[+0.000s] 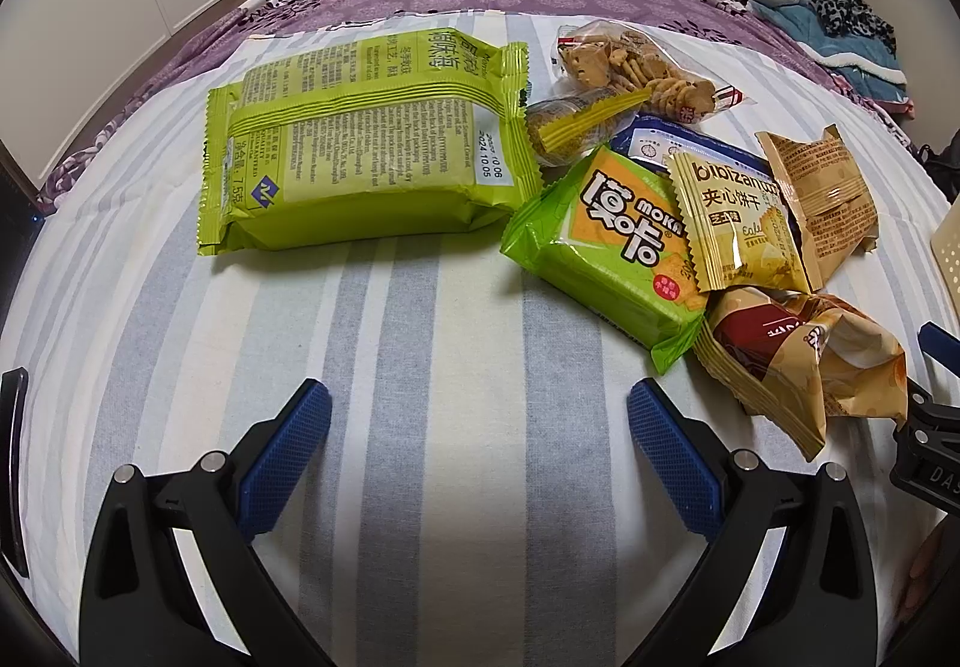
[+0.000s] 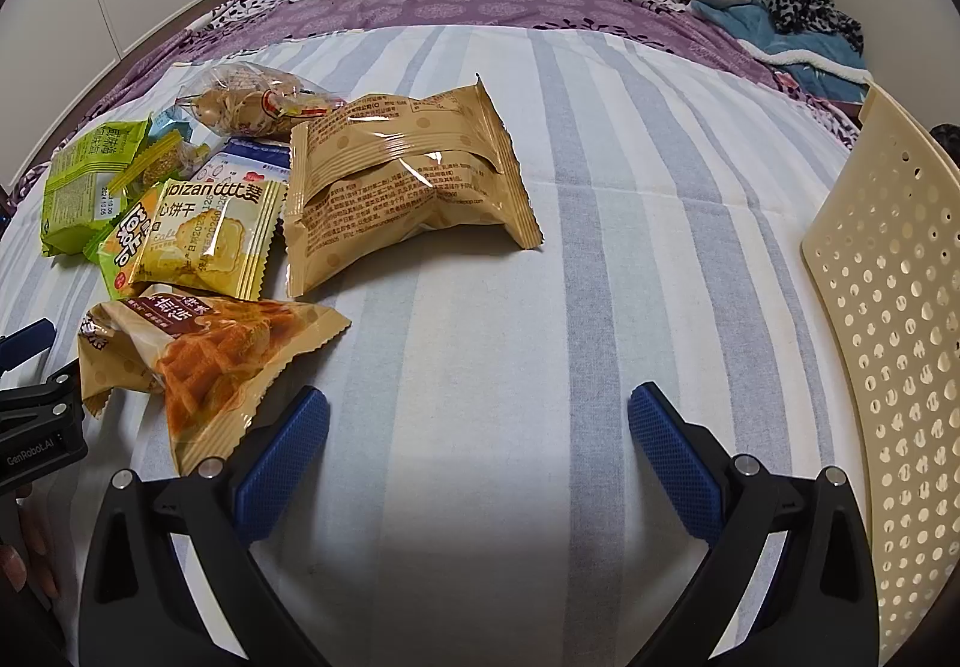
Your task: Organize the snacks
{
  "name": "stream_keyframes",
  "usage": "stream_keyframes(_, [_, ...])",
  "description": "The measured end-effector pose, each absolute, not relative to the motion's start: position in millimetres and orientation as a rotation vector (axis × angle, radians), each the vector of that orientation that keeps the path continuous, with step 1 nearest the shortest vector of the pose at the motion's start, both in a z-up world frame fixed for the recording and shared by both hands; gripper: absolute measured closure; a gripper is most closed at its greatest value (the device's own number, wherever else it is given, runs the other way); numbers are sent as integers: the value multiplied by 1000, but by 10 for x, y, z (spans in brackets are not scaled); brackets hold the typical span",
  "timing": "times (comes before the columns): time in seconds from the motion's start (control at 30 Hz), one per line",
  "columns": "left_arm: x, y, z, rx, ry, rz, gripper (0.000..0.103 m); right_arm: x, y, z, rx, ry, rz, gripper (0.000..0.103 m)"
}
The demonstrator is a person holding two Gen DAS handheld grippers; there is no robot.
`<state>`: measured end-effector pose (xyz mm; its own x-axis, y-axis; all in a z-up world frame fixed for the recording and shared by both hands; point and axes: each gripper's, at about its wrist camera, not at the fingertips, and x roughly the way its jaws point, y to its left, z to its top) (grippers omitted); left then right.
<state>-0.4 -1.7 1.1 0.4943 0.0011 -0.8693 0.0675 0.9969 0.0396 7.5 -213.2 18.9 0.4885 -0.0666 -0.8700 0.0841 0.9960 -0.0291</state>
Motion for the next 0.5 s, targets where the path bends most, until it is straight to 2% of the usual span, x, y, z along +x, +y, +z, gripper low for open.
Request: stream_keyframes(0.5, [-14, 2, -1, 70, 1054, -42, 2, 88, -2132, 190, 22, 1060, -90, 5])
